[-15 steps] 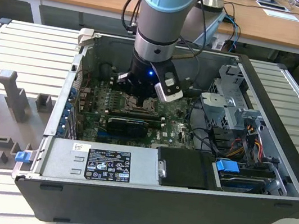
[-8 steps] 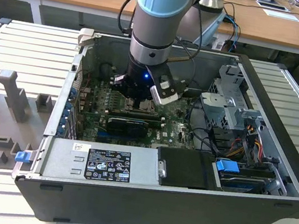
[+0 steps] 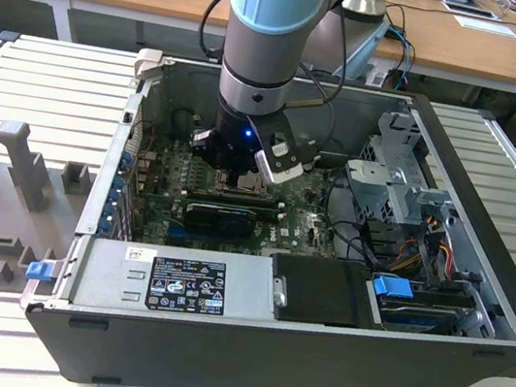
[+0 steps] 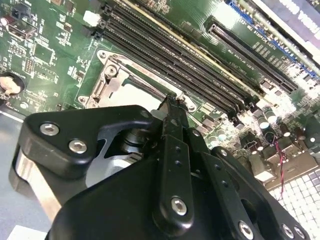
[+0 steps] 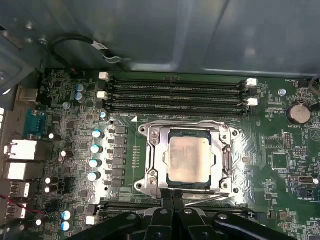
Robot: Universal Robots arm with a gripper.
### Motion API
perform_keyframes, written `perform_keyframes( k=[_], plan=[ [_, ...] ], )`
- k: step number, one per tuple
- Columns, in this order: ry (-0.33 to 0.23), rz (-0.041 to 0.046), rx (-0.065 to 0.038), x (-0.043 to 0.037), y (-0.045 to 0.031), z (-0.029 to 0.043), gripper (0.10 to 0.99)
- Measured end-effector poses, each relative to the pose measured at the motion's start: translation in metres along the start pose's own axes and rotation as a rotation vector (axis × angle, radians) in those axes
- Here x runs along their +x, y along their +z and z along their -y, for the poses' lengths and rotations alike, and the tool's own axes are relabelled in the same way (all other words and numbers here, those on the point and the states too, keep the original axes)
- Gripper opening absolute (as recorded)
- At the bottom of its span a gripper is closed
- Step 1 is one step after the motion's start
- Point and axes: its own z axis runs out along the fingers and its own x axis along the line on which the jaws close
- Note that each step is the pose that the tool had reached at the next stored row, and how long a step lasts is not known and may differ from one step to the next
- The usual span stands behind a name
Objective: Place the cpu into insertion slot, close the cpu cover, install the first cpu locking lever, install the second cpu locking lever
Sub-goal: 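Install the second cpu locking lever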
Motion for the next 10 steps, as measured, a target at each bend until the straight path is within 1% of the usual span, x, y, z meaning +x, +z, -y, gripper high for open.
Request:
perform_keyframes(
  k=[2, 3, 5, 6, 7, 10],
  plan=[
    [-0.001, -0.0001, -0.003, 0.0036, -0.0006, 0.0035, 0.106],
    [-0.002, -0.0001, -0.006, 0.0045, -0.0012, 0.0066, 0.106],
    [-0.004, -0.0002, -0.014, 0.0054, -0.0015, 0.0088, 0.106],
    [-0.006, -0.0005, -0.02, 0.0061, -0.0014, 0.0095, 0.106],
    [-0.007, -0.0005, -0.022, 0.0061, -0.0012, 0.0096, 0.106],
    [-0.008, -0.0006, -0.022, 0.0062, -0.0001, 0.0098, 0.106]
  ],
)
